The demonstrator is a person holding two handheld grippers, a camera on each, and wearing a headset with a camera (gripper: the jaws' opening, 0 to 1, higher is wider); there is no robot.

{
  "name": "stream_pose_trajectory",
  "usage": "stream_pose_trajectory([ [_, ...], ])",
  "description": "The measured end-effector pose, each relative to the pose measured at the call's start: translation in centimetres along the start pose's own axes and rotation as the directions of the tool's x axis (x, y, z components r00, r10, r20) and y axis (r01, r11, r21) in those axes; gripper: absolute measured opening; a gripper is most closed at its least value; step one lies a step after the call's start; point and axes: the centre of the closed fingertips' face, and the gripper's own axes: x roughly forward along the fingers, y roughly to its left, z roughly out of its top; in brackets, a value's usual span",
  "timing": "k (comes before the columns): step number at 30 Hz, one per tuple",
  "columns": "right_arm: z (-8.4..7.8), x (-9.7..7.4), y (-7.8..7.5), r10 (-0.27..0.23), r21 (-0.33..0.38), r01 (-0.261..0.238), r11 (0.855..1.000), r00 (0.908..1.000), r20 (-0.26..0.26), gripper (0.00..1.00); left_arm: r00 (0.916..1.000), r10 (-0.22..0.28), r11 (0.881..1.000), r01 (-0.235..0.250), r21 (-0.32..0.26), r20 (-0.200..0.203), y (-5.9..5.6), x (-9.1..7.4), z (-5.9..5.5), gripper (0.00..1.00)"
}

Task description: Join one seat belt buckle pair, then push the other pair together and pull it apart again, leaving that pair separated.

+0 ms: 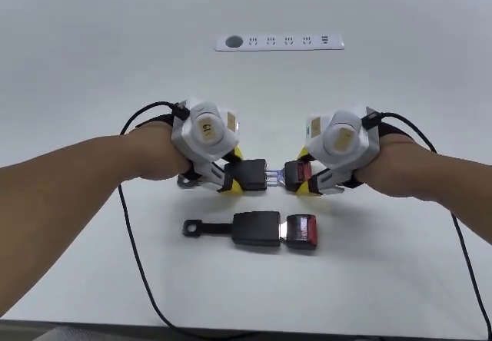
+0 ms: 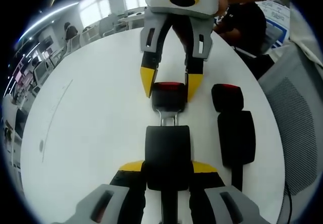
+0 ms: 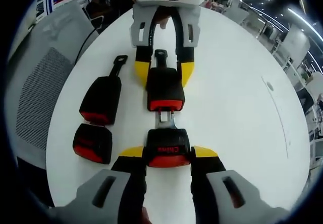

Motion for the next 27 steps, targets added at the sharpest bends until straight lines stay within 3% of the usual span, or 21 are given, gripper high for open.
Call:
stream_pose_trajectory([
  [5,0.46,0.34,0.20,0.020,0.047,-0.022,0.999,0.9986,0.049,0.32,1.0000,0.002,1.000,-0.002,0.003,0.009,0.01,0.10,0.31,0.33],
  [15,0.46,0.23,0.31,0.040,0.064,-0.045,0.997,0.9966,0.072,0.31,0.9997,-0.004,1.000,0.004,0.007,0.024,-0.14,0.00,0.41,0.33],
  [27,0.78,0.60,-0.07,0.053,0.083,-0.057,0.995,0.9973,0.050,0.30,0.9997,-0.017,1.000,0.017,-0.002,0.017,-0.07,0.12,0.27,0.32],
])
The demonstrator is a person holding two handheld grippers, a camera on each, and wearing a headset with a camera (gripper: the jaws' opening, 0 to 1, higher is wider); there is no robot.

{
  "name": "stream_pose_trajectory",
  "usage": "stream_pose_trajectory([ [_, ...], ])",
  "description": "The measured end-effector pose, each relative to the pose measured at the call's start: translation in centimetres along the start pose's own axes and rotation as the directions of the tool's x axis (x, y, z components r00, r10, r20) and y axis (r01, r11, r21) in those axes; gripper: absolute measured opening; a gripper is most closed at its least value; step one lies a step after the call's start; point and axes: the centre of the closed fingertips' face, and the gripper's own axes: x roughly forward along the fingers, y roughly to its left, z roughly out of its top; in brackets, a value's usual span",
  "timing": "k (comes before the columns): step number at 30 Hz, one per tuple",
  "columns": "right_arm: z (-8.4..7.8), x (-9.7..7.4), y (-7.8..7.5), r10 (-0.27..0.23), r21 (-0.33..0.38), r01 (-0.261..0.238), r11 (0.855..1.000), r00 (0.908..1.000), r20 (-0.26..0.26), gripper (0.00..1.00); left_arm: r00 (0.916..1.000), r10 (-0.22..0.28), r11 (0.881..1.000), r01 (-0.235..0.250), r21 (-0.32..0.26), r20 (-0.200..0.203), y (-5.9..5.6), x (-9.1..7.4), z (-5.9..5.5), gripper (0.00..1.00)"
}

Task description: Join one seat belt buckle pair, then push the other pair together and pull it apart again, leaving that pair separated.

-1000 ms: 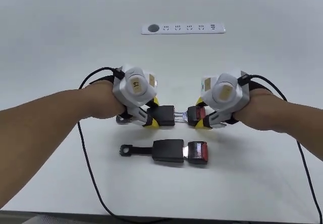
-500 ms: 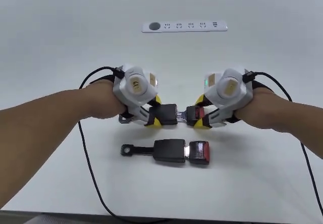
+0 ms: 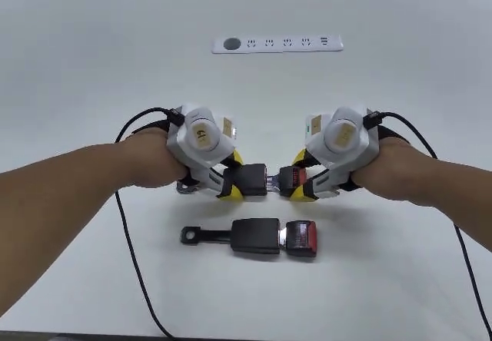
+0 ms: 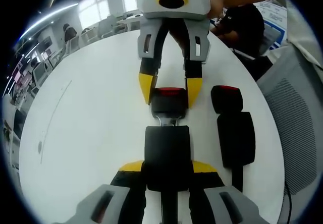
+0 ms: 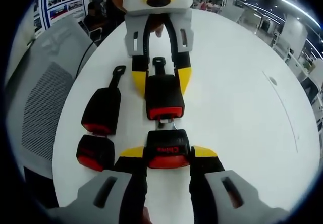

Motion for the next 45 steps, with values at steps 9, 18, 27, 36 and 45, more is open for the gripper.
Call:
stream_pose_trajectory([
  [9,0.8,0.6,0.2,0.006,-0.025,-0.006,1.000,0.9999,-0.015,0.30,1.0000,0.003,1.000,-0.003,0.000,0.003,0.1,0.1,-0.2,0.32],
  [18,1.1,0.8,0.1,0.000,-0.040,-0.001,0.999,0.9994,-0.035,0.30,0.9999,0.011,1.000,-0.011,-0.014,0.007,0.0,0.0,-0.2,0.32],
  [27,0.9,0.9,0.1,-0.011,-0.045,0.009,0.999,0.9991,-0.040,0.31,0.9999,0.009,1.000,-0.009,-0.016,0.008,0.0,0.1,-0.2,0.32],
  [36,0.9,0.7,0.2,-0.024,-0.044,0.022,0.999,0.9988,-0.043,0.31,1.0000,-0.001,1.000,0.001,-0.022,0.001,0.0,0.1,-0.2,0.33],
  [45,0.1,0.2,0.0,-0.031,-0.029,0.030,0.999,0.9987,-0.040,0.32,0.9999,0.007,0.999,-0.007,-0.036,0.012,0.1,0.1,-0.3,0.33],
])
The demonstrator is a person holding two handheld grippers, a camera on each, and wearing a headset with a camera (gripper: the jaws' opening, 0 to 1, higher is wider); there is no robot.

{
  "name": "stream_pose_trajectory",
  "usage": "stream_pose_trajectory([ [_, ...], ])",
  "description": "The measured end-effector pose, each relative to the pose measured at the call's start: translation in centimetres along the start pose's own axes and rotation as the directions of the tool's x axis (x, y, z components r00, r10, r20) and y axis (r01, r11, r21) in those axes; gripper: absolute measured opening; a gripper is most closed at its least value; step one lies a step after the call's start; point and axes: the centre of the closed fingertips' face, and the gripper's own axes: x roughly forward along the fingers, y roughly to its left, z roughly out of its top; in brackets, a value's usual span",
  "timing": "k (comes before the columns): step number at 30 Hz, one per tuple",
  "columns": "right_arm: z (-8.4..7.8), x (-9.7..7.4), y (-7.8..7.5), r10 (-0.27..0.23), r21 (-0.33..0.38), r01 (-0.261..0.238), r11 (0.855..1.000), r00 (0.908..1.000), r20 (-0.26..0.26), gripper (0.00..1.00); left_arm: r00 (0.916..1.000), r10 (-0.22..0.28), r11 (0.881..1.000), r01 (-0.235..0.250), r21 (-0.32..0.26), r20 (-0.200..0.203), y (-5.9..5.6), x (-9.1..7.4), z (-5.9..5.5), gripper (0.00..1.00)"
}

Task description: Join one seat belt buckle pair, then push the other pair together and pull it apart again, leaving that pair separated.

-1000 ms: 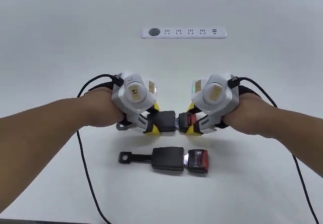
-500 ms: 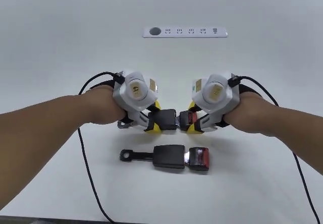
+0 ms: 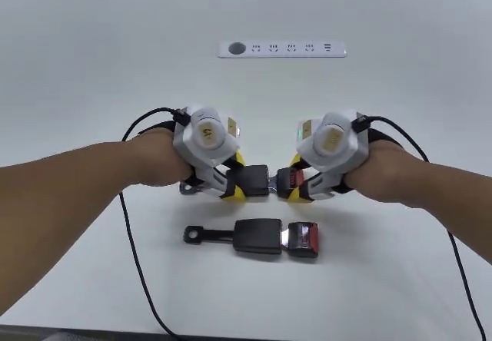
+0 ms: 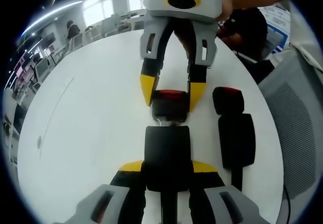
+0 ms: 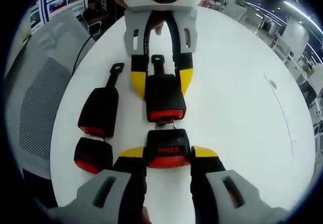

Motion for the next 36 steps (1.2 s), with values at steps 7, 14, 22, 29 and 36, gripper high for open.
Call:
stream_pose_trajectory([
  [7,-0.4,-0.4,-0.1,-0.007,0.008,0.007,1.000,0.9999,0.014,0.32,0.9999,0.001,1.000,-0.001,-0.007,0.011,0.0,-0.1,0.1,0.33],
  [14,-0.6,-0.7,-0.2,-0.016,-0.002,0.016,1.000,0.9998,0.010,0.33,1.0000,0.002,1.000,-0.002,-0.002,0.008,0.1,0.0,0.0,0.33],
  [22,-2.7,-1.9,0.0,-0.024,0.028,0.024,0.999,0.9997,0.000,0.33,1.0000,0.000,1.000,0.000,0.005,0.007,0.0,0.0,-0.1,0.33],
  [29,-5.2,-3.4,-0.1,-0.035,0.048,0.036,0.998,0.9991,-0.025,0.34,0.9999,0.003,1.000,-0.003,0.009,0.015,0.0,-0.1,-0.1,0.33],
  [36,-8.1,-5.1,-0.5,-0.043,0.061,0.046,0.997,0.9978,-0.051,0.34,0.9999,0.003,1.000,-0.003,0.014,0.014,-0.3,-0.1,0.2,0.33],
])
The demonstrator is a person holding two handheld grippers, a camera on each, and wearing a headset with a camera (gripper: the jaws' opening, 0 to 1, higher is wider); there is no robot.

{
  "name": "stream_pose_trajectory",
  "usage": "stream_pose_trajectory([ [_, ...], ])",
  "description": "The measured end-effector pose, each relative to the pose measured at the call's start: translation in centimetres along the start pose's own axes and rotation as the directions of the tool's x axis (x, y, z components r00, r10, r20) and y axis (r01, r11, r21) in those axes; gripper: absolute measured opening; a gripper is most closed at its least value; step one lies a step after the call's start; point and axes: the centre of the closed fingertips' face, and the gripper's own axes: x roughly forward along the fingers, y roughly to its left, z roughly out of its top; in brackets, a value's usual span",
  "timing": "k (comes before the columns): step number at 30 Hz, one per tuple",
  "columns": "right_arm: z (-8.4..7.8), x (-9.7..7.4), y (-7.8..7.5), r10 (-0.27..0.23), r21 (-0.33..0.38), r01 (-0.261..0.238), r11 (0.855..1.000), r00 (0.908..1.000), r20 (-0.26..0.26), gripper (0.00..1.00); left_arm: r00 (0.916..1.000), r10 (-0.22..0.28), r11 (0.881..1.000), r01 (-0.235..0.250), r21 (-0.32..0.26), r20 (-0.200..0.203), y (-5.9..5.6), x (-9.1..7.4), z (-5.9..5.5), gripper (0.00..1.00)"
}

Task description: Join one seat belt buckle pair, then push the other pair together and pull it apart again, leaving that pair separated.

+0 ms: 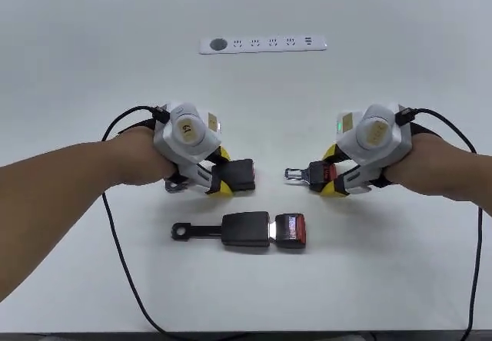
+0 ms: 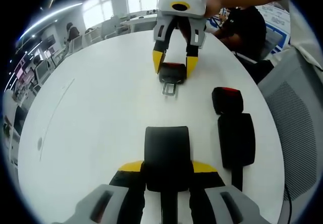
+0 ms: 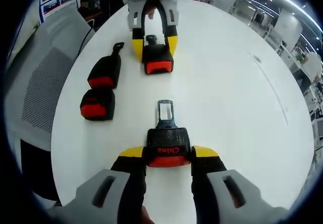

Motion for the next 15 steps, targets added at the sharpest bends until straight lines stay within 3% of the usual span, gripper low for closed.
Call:
stream_pose_trajectory([
  [8,-1.0,-0.3,-0.2,0.001,0.016,-0.001,1.000,0.9999,0.011,0.34,1.0000,0.002,1.000,-0.002,-0.004,0.004,0.2,0.0,0.1,0.33],
  [15,-1.8,-0.5,-0.2,0.009,0.029,-0.009,1.000,0.9999,0.007,0.34,0.9998,-0.007,1.000,0.007,0.008,-0.018,0.1,0.0,0.3,0.34],
])
